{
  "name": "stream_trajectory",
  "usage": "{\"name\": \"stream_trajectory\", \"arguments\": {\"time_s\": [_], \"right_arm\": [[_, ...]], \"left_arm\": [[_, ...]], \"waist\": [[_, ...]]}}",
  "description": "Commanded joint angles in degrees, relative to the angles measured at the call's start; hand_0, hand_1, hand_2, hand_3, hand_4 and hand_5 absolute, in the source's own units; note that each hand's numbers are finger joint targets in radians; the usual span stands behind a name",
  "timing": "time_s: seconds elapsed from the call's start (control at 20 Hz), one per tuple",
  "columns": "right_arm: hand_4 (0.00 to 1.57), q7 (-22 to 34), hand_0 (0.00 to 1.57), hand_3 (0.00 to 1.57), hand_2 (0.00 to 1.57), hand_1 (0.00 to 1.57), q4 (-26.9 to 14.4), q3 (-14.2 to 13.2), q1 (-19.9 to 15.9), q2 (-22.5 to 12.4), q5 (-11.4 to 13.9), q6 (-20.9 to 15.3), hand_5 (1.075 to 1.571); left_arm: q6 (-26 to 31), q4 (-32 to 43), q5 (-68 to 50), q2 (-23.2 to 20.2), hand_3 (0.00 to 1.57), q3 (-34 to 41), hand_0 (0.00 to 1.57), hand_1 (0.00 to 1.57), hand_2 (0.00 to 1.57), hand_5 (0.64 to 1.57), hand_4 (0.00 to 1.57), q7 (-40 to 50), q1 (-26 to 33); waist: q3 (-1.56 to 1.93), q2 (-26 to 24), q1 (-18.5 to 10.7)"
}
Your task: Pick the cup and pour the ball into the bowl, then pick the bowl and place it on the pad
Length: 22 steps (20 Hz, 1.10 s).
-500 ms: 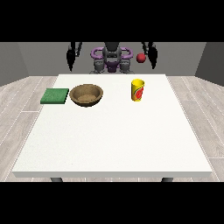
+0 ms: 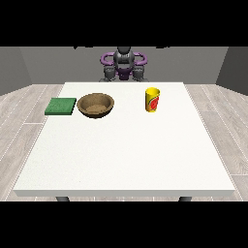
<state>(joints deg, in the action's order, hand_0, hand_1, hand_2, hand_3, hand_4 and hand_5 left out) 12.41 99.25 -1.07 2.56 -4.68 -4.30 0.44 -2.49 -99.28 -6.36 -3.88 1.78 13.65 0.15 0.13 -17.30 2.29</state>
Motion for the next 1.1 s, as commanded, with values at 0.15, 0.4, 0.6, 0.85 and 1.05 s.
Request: {"name": "stream_trajectory", "arguments": {"time_s": [0.15,0.4,0.6,0.85,1.05], "right_arm": [[0.82,15.01,0.00,0.00,0.00,0.00,14.08,-0.60,0.19,0.22,-4.84,-2.36,1.528],[0.76,10.72,0.00,0.00,0.00,0.00,17.31,-0.35,-1.23,0.49,-3.46,-2.39,1.549],[0.72,3.78,0.00,0.00,0.00,0.00,13.59,-1.21,-6.91,1.14,-3.69,-1.62,1.546],[0.70,-5.04,0.00,0.00,0.00,0.00,8.05,-1.31,-11.24,2.64,-0.97,-2.31,1.545],[0.69,-9.47,0.00,0.00,0.00,0.00,7.27,-3.28,-9.19,1.46,-3.16,0.61,1.551]], "left_arm": [[-4.76,-8.20,-0.98,1.14,0.00,-0.67,0.00,0.00,0.00,1.563,0.60,13.23,-3.40],[-5.68,-6.41,2.81,0.17,0.00,-0.18,0.00,0.00,0.00,1.557,0.59,8.22,-9.95],[-5.34,-0.89,3.47,0.77,0.00,1.52,0.00,0.00,0.00,1.550,0.59,-2.00,-14.65],[-4.78,3.44,6.02,1.34,0.00,1.05,0.00,0.00,0.00,1.520,0.57,-13.86,-16.59],[0.24,11.93,2.79,-2.60,0.00,6.22,0.00,0.00,0.00,1.491,0.53,-23.02,-15.85]], "waist": [[-0.14,-0.70,2.49],[-0.12,9.57,3.44],[-0.12,19.96,4.25],[-0.13,29.85,2.10],[-0.15,32.54,3.33]]}}
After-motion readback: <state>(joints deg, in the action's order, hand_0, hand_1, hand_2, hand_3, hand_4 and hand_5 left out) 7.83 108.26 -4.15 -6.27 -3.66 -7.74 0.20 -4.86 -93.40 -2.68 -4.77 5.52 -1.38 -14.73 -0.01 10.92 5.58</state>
